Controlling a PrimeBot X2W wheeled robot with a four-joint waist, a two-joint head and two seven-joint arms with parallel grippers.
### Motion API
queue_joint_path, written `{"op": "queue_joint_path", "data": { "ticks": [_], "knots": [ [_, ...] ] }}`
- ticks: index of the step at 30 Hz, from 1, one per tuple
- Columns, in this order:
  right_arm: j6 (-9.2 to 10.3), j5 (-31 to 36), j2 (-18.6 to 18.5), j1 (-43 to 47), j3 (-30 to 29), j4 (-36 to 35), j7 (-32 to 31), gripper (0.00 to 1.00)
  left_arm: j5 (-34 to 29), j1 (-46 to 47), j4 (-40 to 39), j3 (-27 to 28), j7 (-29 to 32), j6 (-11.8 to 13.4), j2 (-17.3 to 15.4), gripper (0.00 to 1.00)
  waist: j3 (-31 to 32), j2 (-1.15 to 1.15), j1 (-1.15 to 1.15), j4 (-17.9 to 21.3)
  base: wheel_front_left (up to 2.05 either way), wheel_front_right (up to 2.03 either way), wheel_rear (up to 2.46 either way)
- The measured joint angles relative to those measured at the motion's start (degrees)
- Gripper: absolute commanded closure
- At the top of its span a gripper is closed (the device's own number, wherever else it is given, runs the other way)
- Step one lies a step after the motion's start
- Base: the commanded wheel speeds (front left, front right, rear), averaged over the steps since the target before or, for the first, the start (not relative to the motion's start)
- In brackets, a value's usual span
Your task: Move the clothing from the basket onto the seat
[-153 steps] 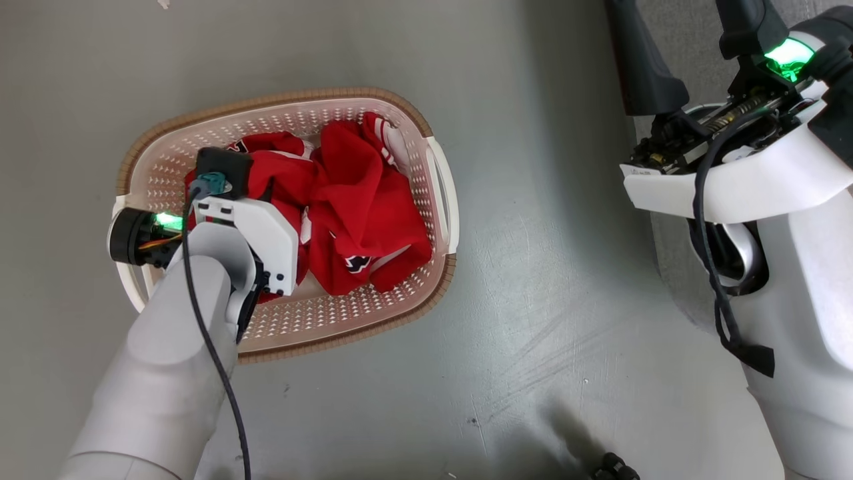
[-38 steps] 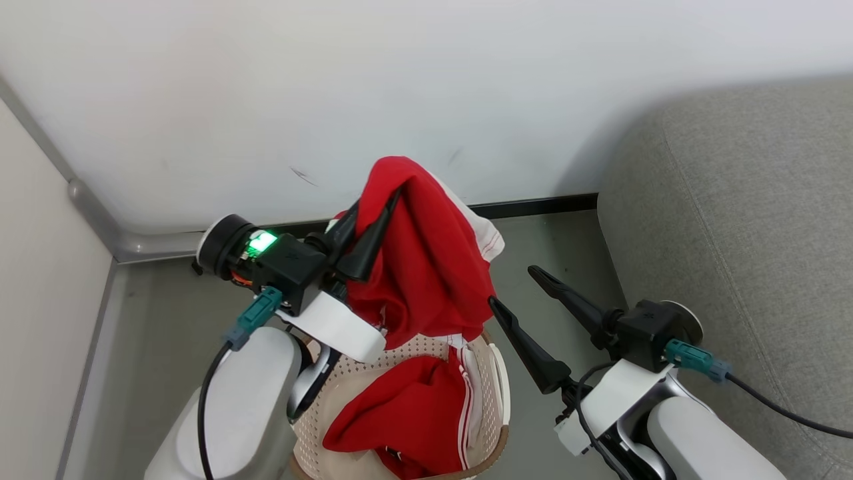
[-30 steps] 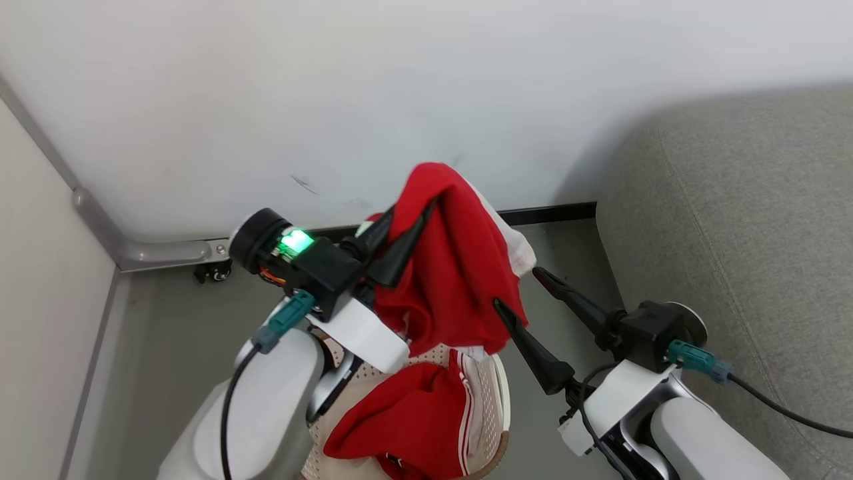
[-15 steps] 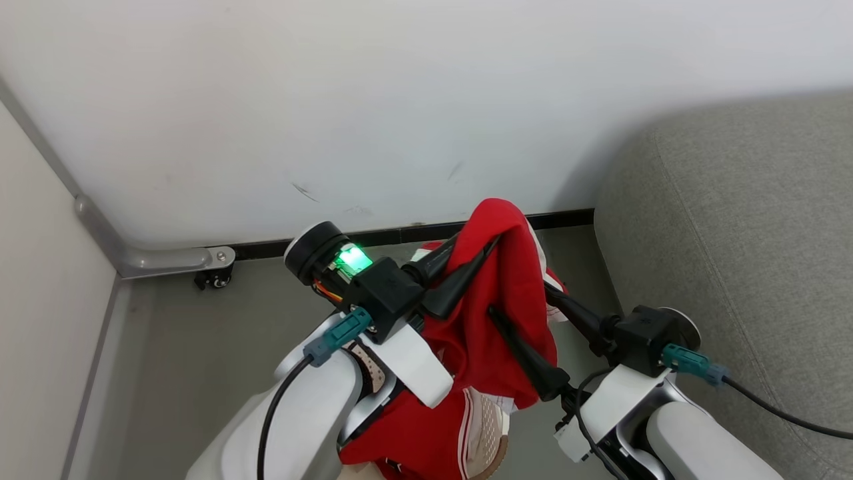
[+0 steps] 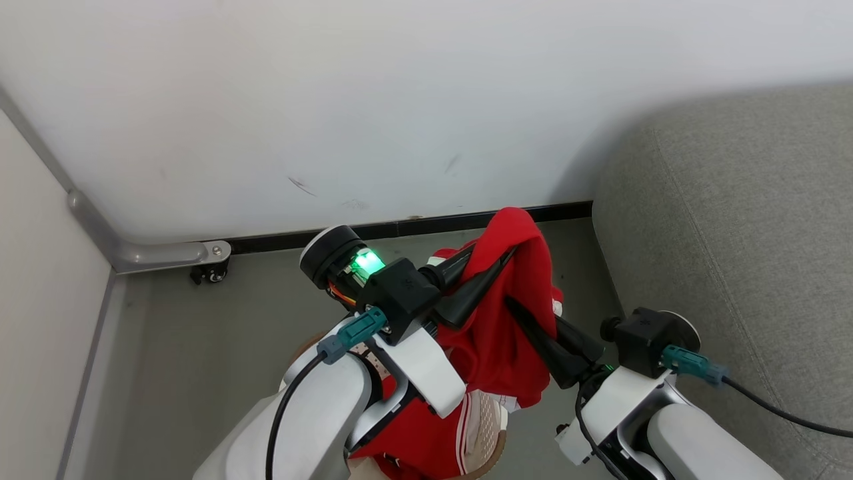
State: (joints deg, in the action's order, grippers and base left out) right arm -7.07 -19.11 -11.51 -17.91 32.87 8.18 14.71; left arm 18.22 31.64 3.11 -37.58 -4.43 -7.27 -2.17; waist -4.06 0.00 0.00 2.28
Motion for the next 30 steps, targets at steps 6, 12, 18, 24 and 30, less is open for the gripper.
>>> {"op": "queue_joint_path", "data": {
  "ticks": [6, 12, 18, 24, 30],
  "knots": [
    [0.0, -1.27, 0.07, -0.01, -1.82, -0.26, -0.01, 1.0, 0.91, -0.16, 0.22, 0.16, 0.9, 0.08, 0.0, 0.5, -0.37, 0.0, 0.0, 0.17, 0.0, 0.0, 0.0],
    [0.0, -1.57, -0.11, -0.09, -3.91, -0.51, -0.01, 1.0, 1.38, -0.35, 0.21, 0.66, 1.87, 0.81, -0.01, 0.0, -0.66, 0.0, 0.0, 0.37, 0.0, 0.0, 0.0],
    [0.0, -1.57, -0.88, -0.09, -8.05, -0.88, -0.01, 1.0, 1.46, -0.42, -0.09, 0.68, 2.43, 1.14, 0.0, 0.0, -0.99, 0.0, 0.0, 0.72, 0.0, 0.0, 0.0],
    [0.0, -1.45, -1.82, -0.01, -13.17, -1.89, -0.01, 1.0, 1.56, -0.48, -0.77, 0.23, 3.44, 1.14, -0.01, 0.0, -1.31, 0.0, 0.0, 1.49, 0.0, 0.0, 0.0],
    [0.0, -0.83, -2.23, 0.54, -17.12, -2.53, -0.01, 1.0, 2.57, -0.53, -1.51, -0.65, 3.88, 1.08, -0.03, 0.0, -1.59, 0.0, 0.0, 2.41, 0.0, 0.0, 0.0]
  ]
}}
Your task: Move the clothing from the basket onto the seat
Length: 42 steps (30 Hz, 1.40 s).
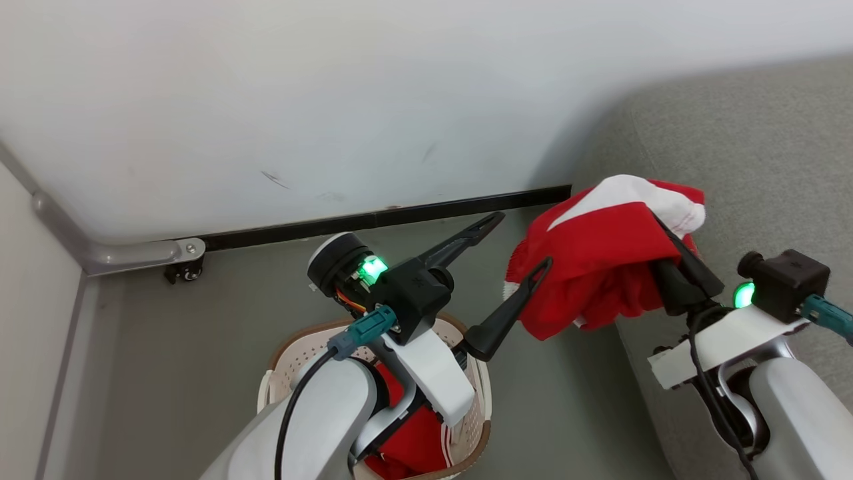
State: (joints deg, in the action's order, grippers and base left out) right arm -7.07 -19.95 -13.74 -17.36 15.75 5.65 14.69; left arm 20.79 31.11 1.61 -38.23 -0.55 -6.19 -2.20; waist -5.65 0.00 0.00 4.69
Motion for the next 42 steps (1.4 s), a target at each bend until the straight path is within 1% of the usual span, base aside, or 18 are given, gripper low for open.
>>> {"op": "queue_joint_path", "data": {
  "ticks": [3, 10, 14, 20, 29, 42],
  "knots": [
    [0.0, 0.99, -0.3, 1.69, -2.44, -1.2, 0.0, 1.0, 0.49, 0.01, -0.33, -1.18, 0.49, -0.01, -0.02, 0.0, -0.25, 0.0, 0.0, 0.89, 0.0, 0.0, 0.0],
    [0.0, 1.91, -0.33, 2.35, -5.95, -2.85, 0.0, 1.0, 1.6, 0.02, -0.56, -2.7, 1.04, -0.09, -0.04, 0.0, -0.67, 0.0, 0.0, 2.45, 0.0, 0.0, 0.0],
    [0.0, 2.34, -0.14, 4.23, -7.44, -3.8, 0.0, 1.0, 1.97, 0.07, -0.57, -3.42, 1.25, -0.09, -0.07, 0.0, -0.97, 0.0, 0.0, 3.67, 0.0, 0.0, 0.0],
    [0.0, 3.05, 0.79, 5.49, -8.43, -5.24, 0.0, 1.0, 2.33, 0.27, -0.56, -4.16, 1.58, -0.54, -0.1, 0.0, -1.47, 0.0, 0.0, 5.65, 0.0, 0.0, 0.0],
    [0.0, 3.53, 1.38, 6.13, -9.24, -7.02, 0.01, 1.0, 2.41, 0.46, -0.57, -4.8, 2.09, -0.53, -0.13, 0.0, -2.36, 0.0, 0.0, 9.1, 0.0, 0.0, 0.0],
    [0.0, 3.85, 2.48, 6.84, -8.39, -7.4, 0.0, 1.0, 2.38, 1.1, -0.57, -4.46, 2.97, -0.48, -0.23, 0.0, -3.78, 0.0, 0.0, 14.25, 0.0, 0.0, 0.0]
  ]
}}
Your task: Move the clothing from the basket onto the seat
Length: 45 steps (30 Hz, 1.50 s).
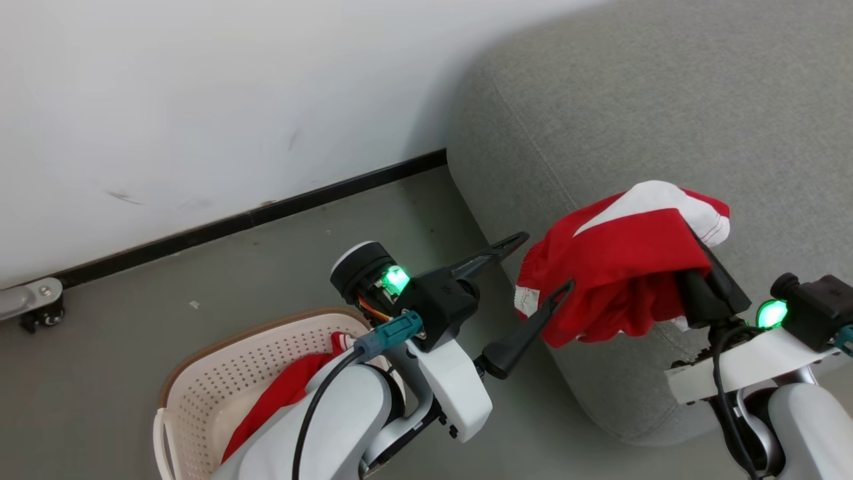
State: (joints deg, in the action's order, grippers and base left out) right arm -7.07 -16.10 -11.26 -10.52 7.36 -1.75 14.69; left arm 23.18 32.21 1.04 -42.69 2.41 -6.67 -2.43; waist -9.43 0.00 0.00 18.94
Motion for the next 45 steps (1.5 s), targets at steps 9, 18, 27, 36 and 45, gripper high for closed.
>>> {"op": "queue_joint_path", "data": {
  "ticks": [9, 18, 27, 36, 45],
  "knots": [
    [0.0, -0.54, -0.01, -0.57, 1.56, 0.56, 0.0, 1.0, -0.33, 0.0, -0.58, 1.14, 0.73, 1.83, -1.12, 0.0, -1.69, 0.0, 0.0, 2.45, 0.0, 0.0, 0.0],
    [0.0, -0.43, -2.65, -7.12, -1.14, 2.8, 0.0, 1.0, -1.12, -0.01, -2.11, 1.22, 2.38, 3.0, -1.51, 0.0, -4.56, 0.0, 0.0, 3.32, 0.0, 0.0, 0.0],
    [-0.01, -0.51, -6.46, -15.32, -2.09, 7.11, 0.01, 1.0, -1.56, 0.01, -3.83, 1.09, 4.35, 3.56, -1.63, 0.0, -7.6, 0.0, 0.0, 2.87, 0.0, 0.0, 0.0],
    [-0.01, -2.71, -9.71, -23.69, -3.02, 15.6, 0.0, 1.0, -1.54, 0.2, -5.68, 0.43, 6.71, 4.22, -1.57, 0.0, -11.12, 0.0, 0.0, 1.66, 0.0, 0.0, 0.0],
    [-0.01, -5.84, -12.71, -32.03, -3.38, 21.47, -0.59, 1.0, -1.79, 1.76, -8.44, -0.58, 8.22, 5.02, -1.51, 0.0, -15.17, 0.0, 0.0, 0.09, 0.0, 0.0, 0.0]
  ]
}}
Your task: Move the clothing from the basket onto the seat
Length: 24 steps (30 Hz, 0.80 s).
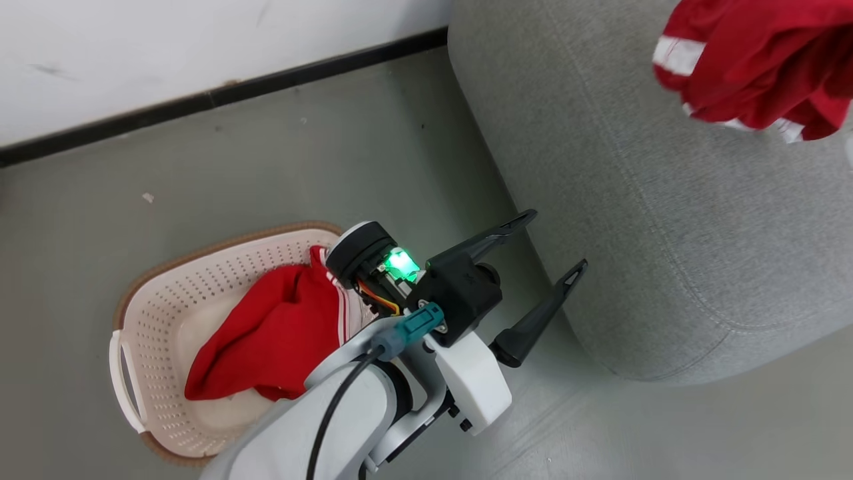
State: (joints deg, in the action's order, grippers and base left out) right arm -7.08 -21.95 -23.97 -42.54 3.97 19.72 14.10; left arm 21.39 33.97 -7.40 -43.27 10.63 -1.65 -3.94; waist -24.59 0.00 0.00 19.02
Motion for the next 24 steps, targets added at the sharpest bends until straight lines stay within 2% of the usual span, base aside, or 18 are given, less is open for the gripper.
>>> {"op": "queue_joint_path", "data": {
  "ticks": [7, 14, 24],
  "knots": [
    [-0.01, -1.57, -1.86, -6.0, 0.04, 2.67, -1.2, 1.0, -0.77, 1.21, -1.4, -1.03, 1.49, 0.0, 0.02, 0.0, -2.85, 0.0, 0.0, -1.02, 0.0, 0.0, 0.0],
    [-0.01, -3.35, -4.81, -12.26, -2.44, 6.19, -1.99, 1.0, -2.07, 2.83, -2.99, -1.93, 2.94, 0.0, 0.04, 0.0, -6.24, 0.0, 0.0, -2.19, 0.0, 0.0, 0.0],
    [-0.01, 0.3, -11.24, -21.37, -3.6, 7.7, -0.97, 1.0, -3.27, 4.97, -5.2, -2.3, 4.02, 0.01, 0.07, 0.0, -11.14, 0.0, 0.0, -3.96, 0.0, 0.0, 0.0]
  ]
}}
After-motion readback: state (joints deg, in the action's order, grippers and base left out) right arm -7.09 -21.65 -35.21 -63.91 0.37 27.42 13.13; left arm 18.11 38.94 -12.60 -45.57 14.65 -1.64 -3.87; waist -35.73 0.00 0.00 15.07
